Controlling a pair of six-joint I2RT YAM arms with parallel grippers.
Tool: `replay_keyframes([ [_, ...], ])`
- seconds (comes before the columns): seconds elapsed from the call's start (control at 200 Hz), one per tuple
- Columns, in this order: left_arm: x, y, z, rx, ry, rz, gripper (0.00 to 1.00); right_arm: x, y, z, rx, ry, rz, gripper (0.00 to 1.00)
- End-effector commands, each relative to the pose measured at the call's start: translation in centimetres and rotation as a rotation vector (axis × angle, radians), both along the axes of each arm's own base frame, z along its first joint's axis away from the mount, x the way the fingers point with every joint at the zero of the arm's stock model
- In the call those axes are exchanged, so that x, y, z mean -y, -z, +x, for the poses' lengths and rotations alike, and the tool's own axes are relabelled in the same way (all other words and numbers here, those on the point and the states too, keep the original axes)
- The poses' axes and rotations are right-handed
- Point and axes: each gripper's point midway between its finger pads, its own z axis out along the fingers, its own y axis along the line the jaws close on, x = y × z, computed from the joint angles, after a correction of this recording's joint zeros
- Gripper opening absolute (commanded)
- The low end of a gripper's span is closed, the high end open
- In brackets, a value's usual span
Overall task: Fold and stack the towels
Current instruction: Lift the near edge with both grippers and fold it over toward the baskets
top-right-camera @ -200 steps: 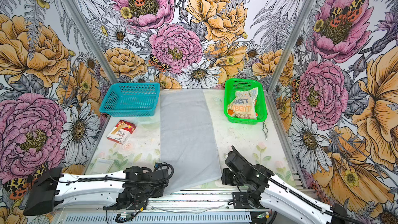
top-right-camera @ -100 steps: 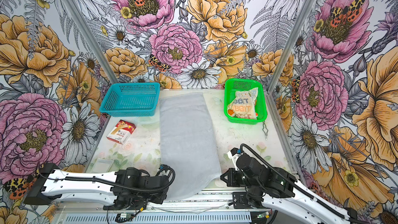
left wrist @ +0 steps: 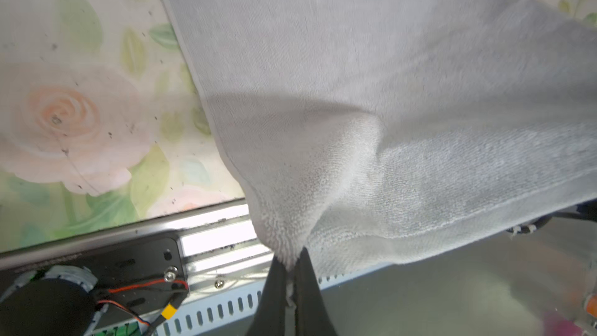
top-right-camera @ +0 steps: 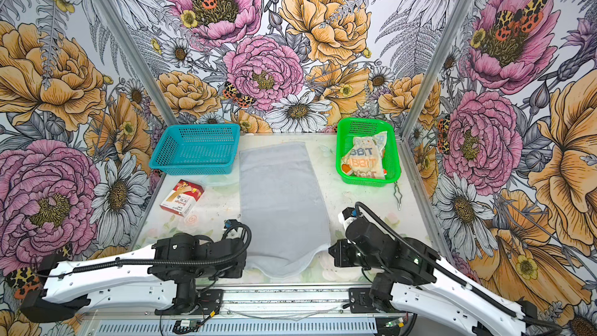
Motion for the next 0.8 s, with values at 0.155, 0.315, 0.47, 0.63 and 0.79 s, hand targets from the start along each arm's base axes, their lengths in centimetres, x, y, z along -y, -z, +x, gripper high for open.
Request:
replay_keyframes([
  [0.155,-1.7,0.3,8.3,0.076,-0.011,0.017,0.00,-4.3,-4.4,15.3,0.251,-0.001,0.161,0.00],
  [0.315,-2.3,0.8,14.0,0.105,-0.049,0.019,0.00,-7.5,-5.0,22.8,0.260,-0.092,0.160,0.00],
  [0.47,-3.5,0.2,20.1,0.139,-0.096,0.023,0.00,-8.7,-4.6,29.0,0.260,-0.109,0.172,0.00],
  [0.63,-4.5,-0.7,26.6,0.178,-0.113,0.059,0.00,-8.6,-4.0,33.9,0.262,-0.098,0.196,0.00],
  [0.79,-5.0,-0.5,31.9,0.188,-0.129,0.087,0.00,-8.0,-3.2,38.1,0.262,-0.078,0.221,0.00],
])
